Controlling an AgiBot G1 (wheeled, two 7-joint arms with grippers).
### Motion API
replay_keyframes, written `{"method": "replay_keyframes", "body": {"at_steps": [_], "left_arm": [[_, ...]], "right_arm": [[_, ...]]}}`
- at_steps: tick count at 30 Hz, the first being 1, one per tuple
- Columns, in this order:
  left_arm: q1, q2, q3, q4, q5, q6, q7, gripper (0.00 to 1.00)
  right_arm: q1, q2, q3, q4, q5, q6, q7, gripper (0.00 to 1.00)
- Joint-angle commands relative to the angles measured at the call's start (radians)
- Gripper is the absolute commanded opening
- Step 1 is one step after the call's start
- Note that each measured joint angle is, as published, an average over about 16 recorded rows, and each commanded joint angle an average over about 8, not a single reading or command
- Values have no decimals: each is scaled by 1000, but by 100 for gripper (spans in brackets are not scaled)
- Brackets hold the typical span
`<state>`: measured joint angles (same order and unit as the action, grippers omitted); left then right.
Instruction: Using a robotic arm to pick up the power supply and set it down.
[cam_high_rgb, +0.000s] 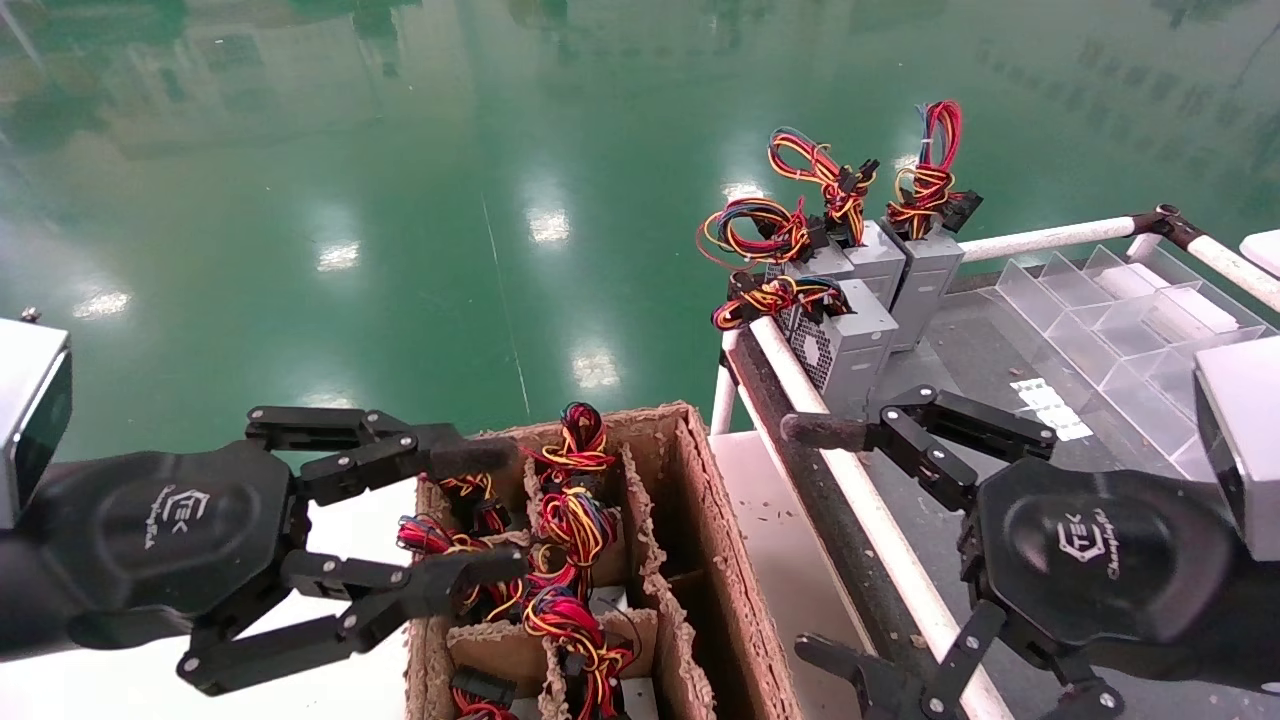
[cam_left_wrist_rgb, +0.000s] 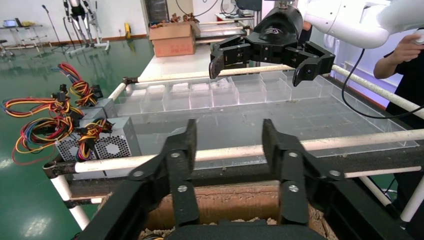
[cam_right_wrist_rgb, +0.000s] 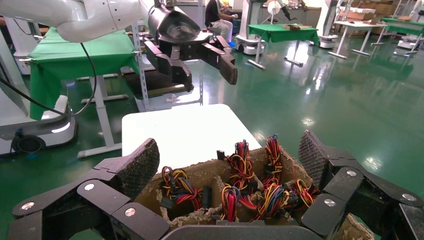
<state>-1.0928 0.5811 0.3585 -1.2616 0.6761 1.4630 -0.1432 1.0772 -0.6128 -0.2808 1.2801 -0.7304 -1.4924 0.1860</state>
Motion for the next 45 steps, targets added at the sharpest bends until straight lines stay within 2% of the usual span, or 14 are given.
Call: {"method": "replay_keyframes", "body": {"at_steps": [1, 20, 21, 28, 29, 38, 45], "left_arm": [[0, 0, 0, 0, 0, 0, 0, 0], [0, 0, 0, 0, 0, 0, 0, 0], [0, 0, 0, 0, 0, 0, 0, 3], [0, 0, 0, 0, 0, 0, 0, 90], [0, 0, 0, 0, 0, 0, 0, 100], [0, 0, 0, 0, 0, 0, 0, 100], [0, 0, 0, 0, 0, 0, 0, 100]], "right_arm": [[0, 0, 0, 0, 0, 0, 0, 100], [0, 0, 0, 0, 0, 0, 0, 100], [0, 0, 0, 0, 0, 0, 0, 100], [0, 0, 0, 0, 0, 0, 0, 100], [0, 0, 0, 0, 0, 0, 0, 100], [0, 1, -1, 0, -6, 3, -1, 100], [14, -6, -25, -11, -77, 37, -1, 100]]}}
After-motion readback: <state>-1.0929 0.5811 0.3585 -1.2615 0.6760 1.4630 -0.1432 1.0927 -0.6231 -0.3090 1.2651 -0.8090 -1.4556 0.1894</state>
